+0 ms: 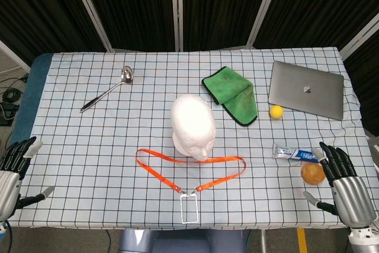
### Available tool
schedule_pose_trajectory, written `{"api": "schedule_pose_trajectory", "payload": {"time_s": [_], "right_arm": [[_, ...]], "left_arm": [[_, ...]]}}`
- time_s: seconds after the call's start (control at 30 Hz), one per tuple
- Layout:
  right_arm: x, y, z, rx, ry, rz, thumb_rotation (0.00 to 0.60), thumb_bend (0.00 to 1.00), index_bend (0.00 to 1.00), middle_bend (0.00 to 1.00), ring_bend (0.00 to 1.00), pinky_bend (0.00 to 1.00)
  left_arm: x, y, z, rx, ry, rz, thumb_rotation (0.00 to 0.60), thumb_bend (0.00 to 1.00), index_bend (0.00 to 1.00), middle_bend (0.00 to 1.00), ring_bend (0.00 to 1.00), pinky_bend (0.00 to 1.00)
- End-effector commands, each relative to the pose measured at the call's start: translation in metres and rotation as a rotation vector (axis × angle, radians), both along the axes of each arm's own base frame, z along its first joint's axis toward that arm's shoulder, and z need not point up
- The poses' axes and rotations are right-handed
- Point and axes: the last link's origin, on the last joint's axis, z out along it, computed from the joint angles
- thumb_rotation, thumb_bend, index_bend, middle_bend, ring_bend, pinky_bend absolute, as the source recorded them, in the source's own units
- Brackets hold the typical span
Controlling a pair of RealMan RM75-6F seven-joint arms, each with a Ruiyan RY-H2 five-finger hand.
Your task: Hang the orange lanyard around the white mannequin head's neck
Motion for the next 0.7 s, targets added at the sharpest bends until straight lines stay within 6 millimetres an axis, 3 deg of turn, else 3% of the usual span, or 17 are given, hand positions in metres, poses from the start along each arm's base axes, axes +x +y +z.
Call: {"api": "schedule_pose_trajectory", "payload": {"time_s": [0.03, 0.37, 0.5, 0.7], "right_arm": [[0.000, 0.000, -0.001, 0.004, 0.000, -0.002, 0.600, 0.02, 0.11, 0.00, 0.00, 0.00], [0.002, -0.013, -0.014, 0.107, -0.001, -0.021, 0.600, 0.02, 0.15, 0.00, 0.00, 0.00], [0.002, -0.046, -0.032, 0.248, -0.014, -0.062, 0.600, 0.07, 0.25, 0.00, 0.00, 0.00], [0.004, -0.090, -0.062, 0.413, -0.051, -0.150, 0.600, 0.26, 0.33, 0.00, 0.00, 0.00]], "left_arm": [[0.000, 0.000, 0.000, 0.000, 0.000, 0.001, 0.600, 0.00, 0.00, 0.00, 0.00, 0.00], [-0.005, 0.008, -0.005, -0.006, 0.014, 0.027, 0.600, 0.00, 0.00, 0.00, 0.00, 0.00], [-0.006, 0.011, -0.008, -0.008, 0.026, 0.034, 0.600, 0.00, 0.00, 0.00, 0.00, 0.00], [-0.007, 0.015, -0.010, -0.004, 0.034, 0.046, 0.600, 0.00, 0.00, 0.00, 0.00, 0.00]]}}
